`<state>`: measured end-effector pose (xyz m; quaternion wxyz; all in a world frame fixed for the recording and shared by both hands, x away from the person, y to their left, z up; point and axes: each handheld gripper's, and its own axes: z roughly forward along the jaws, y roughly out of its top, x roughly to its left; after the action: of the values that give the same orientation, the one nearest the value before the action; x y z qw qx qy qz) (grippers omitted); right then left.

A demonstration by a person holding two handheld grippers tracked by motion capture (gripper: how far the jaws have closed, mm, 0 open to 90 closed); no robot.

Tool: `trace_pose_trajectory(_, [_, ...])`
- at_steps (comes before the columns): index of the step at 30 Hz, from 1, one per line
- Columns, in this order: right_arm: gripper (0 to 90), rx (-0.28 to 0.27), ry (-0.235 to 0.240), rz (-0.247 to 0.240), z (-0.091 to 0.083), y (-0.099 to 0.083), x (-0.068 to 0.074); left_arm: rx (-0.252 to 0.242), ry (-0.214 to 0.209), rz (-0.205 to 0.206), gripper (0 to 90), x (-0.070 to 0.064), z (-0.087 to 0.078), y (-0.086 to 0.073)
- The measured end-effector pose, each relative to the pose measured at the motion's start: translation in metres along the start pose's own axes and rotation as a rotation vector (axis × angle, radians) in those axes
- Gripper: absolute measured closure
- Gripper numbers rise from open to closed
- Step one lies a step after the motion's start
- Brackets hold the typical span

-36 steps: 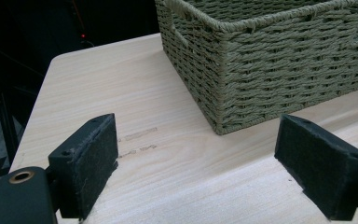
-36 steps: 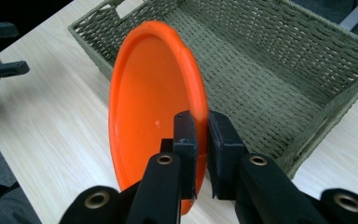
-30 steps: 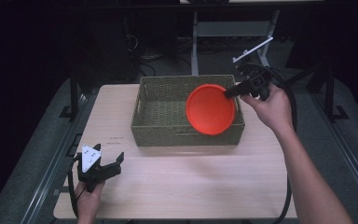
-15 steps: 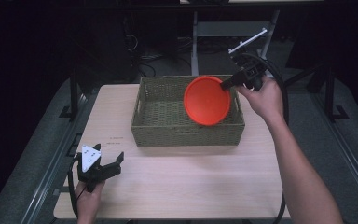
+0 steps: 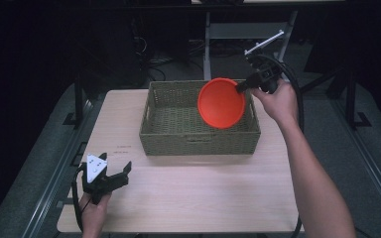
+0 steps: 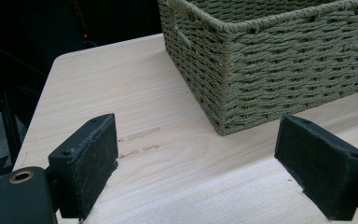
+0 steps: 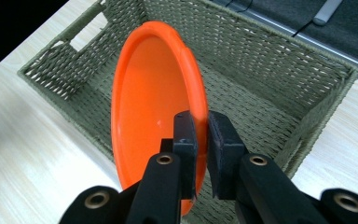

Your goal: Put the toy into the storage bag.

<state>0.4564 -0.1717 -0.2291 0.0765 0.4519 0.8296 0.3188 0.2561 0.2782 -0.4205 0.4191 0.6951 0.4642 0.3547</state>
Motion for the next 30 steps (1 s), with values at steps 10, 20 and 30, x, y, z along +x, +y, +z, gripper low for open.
trace_pose_trajectory(10, [82.2, 0.001, -0.016, 0.023, 0.008, 0.000, -0.008, 0.003, 0.000, 0.002, 12.8, 0.000, 0.000, 0.000])
trace_pose_trajectory(20, [82.2, 0.011, -0.021, 0.033, 0.024, 0.003, -0.009, 0.001, 0.004, 0.000, 12.8, 0.001, -0.001, 0.000])
trace_pose_trajectory(30, [82.2, 0.010, -0.005, 0.063, 0.043, -0.002, -0.017, 0.001, 0.003, -0.001, 12.8, 0.000, -0.001, 0.000])
